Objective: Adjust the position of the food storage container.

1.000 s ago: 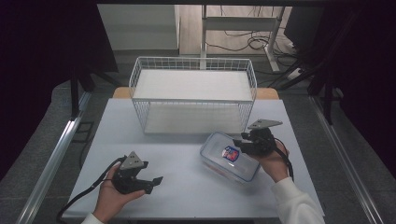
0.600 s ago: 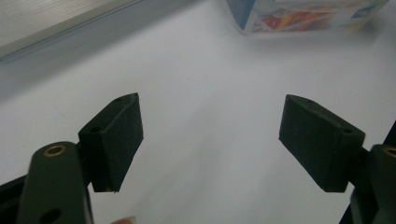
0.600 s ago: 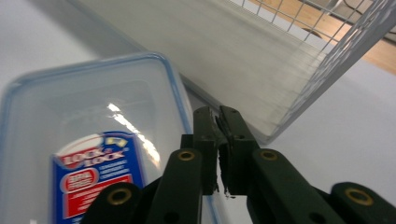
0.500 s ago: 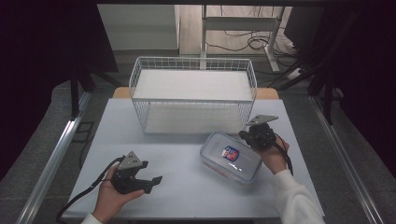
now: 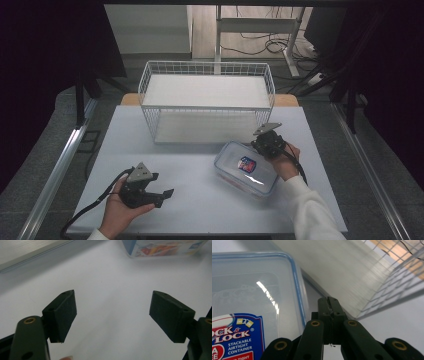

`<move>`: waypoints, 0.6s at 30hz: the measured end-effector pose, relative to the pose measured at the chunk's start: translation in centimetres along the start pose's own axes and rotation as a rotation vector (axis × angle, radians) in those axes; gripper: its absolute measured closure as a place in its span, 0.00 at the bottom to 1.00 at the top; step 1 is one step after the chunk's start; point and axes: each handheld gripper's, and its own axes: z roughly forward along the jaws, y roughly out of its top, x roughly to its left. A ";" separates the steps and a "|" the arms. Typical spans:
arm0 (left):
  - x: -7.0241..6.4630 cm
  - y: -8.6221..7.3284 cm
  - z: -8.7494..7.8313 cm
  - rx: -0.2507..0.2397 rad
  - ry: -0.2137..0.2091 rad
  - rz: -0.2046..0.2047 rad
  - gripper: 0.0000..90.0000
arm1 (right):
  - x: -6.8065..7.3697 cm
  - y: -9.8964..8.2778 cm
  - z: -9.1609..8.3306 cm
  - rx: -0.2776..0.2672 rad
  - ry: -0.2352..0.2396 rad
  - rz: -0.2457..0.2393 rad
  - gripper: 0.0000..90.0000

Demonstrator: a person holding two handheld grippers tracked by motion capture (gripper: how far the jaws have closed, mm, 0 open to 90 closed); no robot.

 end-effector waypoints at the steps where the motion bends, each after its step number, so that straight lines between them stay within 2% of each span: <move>1: 0.0 0.0 0.0 -0.002 0.000 0.000 0.24 | 0.2 0.0 0.4 0.009 0.011 -0.015 0.99; 3: 0.0 0.0 0.0 -0.003 0.000 -0.001 0.24 | 0.3 0.1 0.4 0.008 0.004 -0.018 0.99; 5: -0.1 0.0 -0.1 -0.008 0.003 -0.005 0.24 | 0.3 0.2 0.4 0.006 0.016 -0.015 0.99; 8: 0.0 0.0 0.0 -0.009 0.001 -0.008 0.24 | 0.6 0.4 0.4 0.022 -0.005 -0.034 0.99; 15: 0.0 0.0 -0.1 -0.012 -0.007 -0.014 0.24 | 0.6 0.4 0.4 0.023 0.002 -0.037 0.99; 18: 0.0 0.0 -0.1 -0.016 -0.006 -0.017 0.24 | 1.1 0.6 0.4 0.021 0.018 -0.048 0.99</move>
